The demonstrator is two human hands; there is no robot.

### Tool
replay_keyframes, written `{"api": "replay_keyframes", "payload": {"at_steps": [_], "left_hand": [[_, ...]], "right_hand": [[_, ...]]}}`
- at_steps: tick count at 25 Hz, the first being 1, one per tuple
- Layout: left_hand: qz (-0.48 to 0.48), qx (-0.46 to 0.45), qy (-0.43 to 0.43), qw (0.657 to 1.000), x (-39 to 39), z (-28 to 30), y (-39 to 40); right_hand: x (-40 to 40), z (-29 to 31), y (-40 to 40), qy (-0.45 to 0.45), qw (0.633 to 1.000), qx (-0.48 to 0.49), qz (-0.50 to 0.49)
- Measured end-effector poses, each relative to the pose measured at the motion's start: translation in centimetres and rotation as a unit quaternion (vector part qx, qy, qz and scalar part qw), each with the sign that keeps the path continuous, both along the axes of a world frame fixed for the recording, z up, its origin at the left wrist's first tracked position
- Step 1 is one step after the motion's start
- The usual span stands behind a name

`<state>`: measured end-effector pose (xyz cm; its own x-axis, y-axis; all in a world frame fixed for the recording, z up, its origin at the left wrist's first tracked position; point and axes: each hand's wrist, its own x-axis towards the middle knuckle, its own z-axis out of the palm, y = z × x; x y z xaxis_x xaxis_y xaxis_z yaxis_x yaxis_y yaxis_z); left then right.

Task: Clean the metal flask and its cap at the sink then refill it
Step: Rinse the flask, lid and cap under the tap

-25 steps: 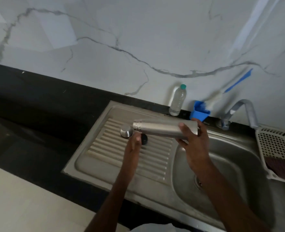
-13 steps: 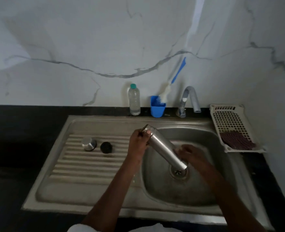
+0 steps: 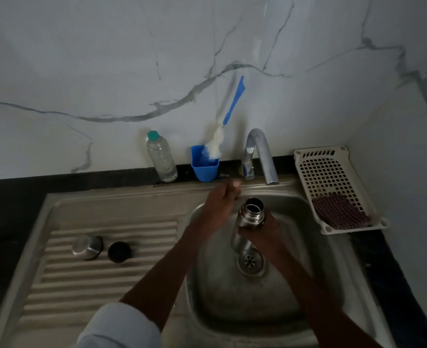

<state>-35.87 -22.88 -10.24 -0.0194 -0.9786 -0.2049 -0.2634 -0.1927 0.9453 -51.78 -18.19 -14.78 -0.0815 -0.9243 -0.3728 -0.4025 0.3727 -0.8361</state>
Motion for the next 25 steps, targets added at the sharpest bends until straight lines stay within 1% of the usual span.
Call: {"api": "replay_keyframes", "payload": {"at_steps": [1, 2, 4, 6, 7, 9, 11, 14, 19, 25], "left_hand": [[0.013, -0.041, -0.055, 0.998, -0.3, -0.3, -1.4], [0.002, -0.07, -0.099, 0.993, -0.7, -0.4, -2.5], [-0.026, -0.077, -0.158, 0.984, -1.8, -0.1, -4.2], [-0.021, -0.084, -0.207, 0.975, -2.9, -0.3, -5.9], [-0.012, -0.107, -0.221, 0.969, -3.3, -0.6, -6.5], [-0.004, -0.151, -0.214, 0.965, -3.7, -1.1, -7.0], [0.008, -0.164, -0.208, 0.964, -3.3, -1.9, -7.3], [0.033, -0.149, -0.162, 0.975, -2.9, -2.9, -7.1], [0.034, -0.12, -0.114, 0.986, -2.7, -3.2, -6.9], [0.042, -0.114, -0.093, 0.988, -2.8, -2.9, -6.6]], "right_hand": [[0.0, -0.5, -0.5, 0.005, 1.0, 0.002, -0.013], [0.0, -0.8, -1.0, 0.005, 1.0, 0.003, -0.02], [0.0, -1.3, -1.9, 0.01, 1.0, 0.003, -0.029], [-0.3, -1.9, -2.6, 0.011, 0.999, 0.007, -0.033], [-0.4, -2.1, -2.8, 0.014, 0.999, 0.007, -0.033], [-0.6, -2.4, -3.0, 0.016, 0.999, 0.008, -0.03], [-0.6, -2.7, -2.9, 0.013, 1.0, 0.005, -0.026], [-0.4, -2.9, -2.5, 0.005, 1.0, -0.001, -0.031], [-0.6, -2.8, -1.9, -0.001, 0.999, 0.009, -0.038], [-0.8, -3.0, -1.9, -0.011, 0.999, 0.01, -0.038]]}}
